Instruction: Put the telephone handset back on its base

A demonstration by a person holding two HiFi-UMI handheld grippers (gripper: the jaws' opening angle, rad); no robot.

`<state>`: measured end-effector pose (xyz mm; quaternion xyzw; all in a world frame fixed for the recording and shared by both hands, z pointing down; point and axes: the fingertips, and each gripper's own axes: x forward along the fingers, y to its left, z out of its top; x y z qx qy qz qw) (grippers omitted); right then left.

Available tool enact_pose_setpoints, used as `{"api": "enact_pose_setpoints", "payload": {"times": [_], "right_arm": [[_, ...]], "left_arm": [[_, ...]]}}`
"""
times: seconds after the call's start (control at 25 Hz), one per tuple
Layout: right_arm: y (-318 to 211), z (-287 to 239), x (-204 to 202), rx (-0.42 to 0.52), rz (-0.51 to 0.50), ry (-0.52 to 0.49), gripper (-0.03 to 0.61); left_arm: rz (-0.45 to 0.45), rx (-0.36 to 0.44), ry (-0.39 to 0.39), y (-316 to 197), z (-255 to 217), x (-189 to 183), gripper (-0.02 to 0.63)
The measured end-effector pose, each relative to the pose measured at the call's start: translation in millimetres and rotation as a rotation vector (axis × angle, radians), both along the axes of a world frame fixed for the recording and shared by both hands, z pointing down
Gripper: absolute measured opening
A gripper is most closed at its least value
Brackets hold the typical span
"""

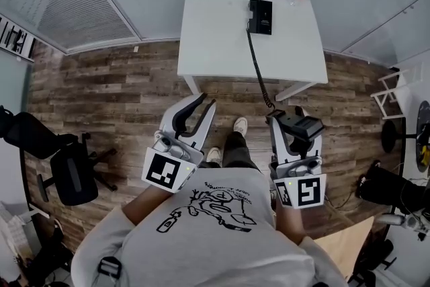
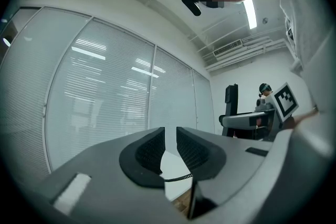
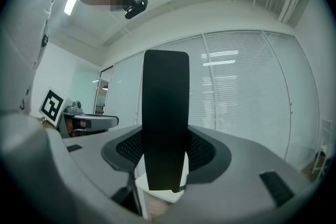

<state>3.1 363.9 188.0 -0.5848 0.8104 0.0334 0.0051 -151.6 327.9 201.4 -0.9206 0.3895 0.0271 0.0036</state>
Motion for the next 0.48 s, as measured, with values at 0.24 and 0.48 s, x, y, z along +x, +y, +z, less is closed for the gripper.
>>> {"api": "enact_pose_setpoints", "payload": {"times": [0.24, 0.48], "right_arm": [[-27.1, 1.5, 15.4, 0.001, 0.0, -0.011, 0.209], [-64.8, 1.5, 41.1, -0.001, -0.004, -0.019, 0.209]], "left_arm": [[-0.01, -0.018, 0.015, -28.4, 1.2, 13.9, 0.064], [0.003, -0.004, -0.012, -69.1, 1.0, 42.5, 0.064]]}}
